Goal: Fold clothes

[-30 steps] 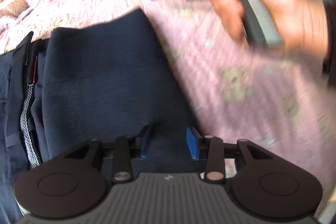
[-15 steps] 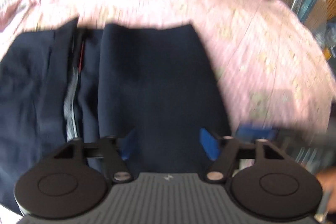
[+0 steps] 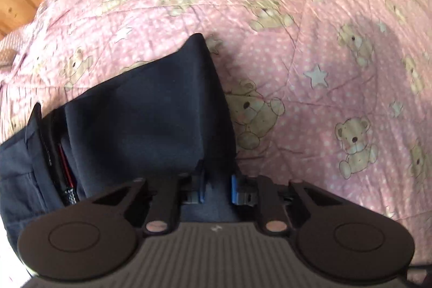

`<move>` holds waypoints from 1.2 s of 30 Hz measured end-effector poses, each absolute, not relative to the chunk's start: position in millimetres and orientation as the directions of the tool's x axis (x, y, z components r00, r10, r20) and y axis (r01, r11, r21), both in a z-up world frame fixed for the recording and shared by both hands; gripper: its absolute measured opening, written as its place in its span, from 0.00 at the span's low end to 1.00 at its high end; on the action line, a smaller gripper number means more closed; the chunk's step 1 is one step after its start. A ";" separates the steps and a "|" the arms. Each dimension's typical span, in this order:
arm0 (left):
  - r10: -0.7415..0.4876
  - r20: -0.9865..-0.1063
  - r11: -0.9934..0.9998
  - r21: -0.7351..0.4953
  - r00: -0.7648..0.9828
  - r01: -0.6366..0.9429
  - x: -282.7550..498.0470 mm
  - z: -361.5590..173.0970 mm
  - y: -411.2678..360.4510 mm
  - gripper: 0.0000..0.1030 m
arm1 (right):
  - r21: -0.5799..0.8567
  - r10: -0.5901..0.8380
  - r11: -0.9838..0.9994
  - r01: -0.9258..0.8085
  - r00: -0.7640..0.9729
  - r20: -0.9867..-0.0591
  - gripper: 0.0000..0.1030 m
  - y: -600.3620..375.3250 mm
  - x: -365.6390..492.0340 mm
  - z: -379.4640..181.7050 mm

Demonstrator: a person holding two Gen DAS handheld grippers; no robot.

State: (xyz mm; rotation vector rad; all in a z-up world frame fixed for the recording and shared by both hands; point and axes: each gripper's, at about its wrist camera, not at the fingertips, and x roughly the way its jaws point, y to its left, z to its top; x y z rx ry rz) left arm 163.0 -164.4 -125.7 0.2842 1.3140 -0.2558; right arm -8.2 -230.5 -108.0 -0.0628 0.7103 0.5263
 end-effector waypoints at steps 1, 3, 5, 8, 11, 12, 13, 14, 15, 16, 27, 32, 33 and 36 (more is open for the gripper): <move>-0.050 -0.969 0.946 0.031 0.240 0.322 162.3 -119.9 -156.4 0.15 | 0.106 0.414 0.881 -0.461 0.643 -0.645 0.65 -228.0 -7.8 -110.4; -0.110 -0.964 0.956 -0.036 0.240 0.292 163.6 -112.1 -140.2 0.15 | 0.112 0.408 0.886 -0.450 0.642 -0.649 0.84 -222.5 -7.8 -116.0; -0.181 -0.954 0.956 -0.114 0.237 0.270 166.0 -105.2 -121.3 0.15 | 0.165 0.460 0.858 -0.487 0.584 -0.669 0.65 -210.1 -3.2 -124.5; -0.288 -0.928 0.942 -0.230 0.236 0.244 167.7 -92.5 -84.4 0.14 | 0.138 0.439 0.859 -0.493 0.571 -0.693 0.05 -183.4 -2.4 -122.5; -0.399 -0.877 0.913 -0.353 0.269 0.203 165.3 -70.0 -23.3 0.14 | 0.044 0.428 0.844 -0.534 0.622 -0.656 0.05 -140.9 -13.9 -94.8; -0.430 -0.856 0.901 -0.388 0.287 0.192 162.3 -61.8 0.9 0.14 | 0.012 0.425 0.838 -0.546 0.638 -0.643 0.05 -126.8 -17.8 -85.6; -0.453 -0.837 0.891 -0.416 0.308 0.180 160.1 -54.2 27.6 0.14 | -0.021 0.422 0.831 -0.556 0.653 -0.628 0.05 -112.6 -21.6 -76.4; -0.464 -0.822 0.886 -0.433 0.331 0.166 159.3 -47.5 55.6 0.14 | -0.053 0.420 0.823 -0.566 0.669 -0.614 0.04 -98.5 -25.5 -67.2; -0.468 -0.812 0.883 -0.446 0.347 0.146 158.2 -46.6 84.0 0.14 | -0.086 0.418 0.815 -0.574 0.683 -0.598 0.04 -84.3 -29.3 -58.0; -0.471 -0.806 0.879 -0.462 0.357 0.118 157.1 -50.6 112.7 0.14 | -0.119 0.417 0.806 -0.581 0.698 -0.583 0.04 -70.2 -33.2 -48.8; -0.537 -0.748 0.808 -0.589 0.391 -0.019 145.2 -130.0 241.0 0.14 | -0.368 0.322 0.525 -0.768 0.579 -0.749 0.03 109.4 -50.3 -119.2; -0.500 -0.763 0.815 -0.574 0.410 -0.074 142.1 -136.9 260.0 0.14 | -0.367 0.338 0.515 -0.774 0.577 -0.743 0.04 134.5 -49.4 -102.9; -0.497 -0.767 0.817 -0.572 0.405 -0.080 142.5 -140.7 260.4 0.15 | -0.358 0.335 0.505 -0.785 0.561 -0.757 0.03 142.6 -48.7 -107.3; -0.489 -0.780 0.820 -0.564 0.391 -0.099 143.9 -152.2 261.5 0.21 | -0.335 0.305 0.468 -0.818 0.505 -0.807 0.04 154.2 -52.7 -131.8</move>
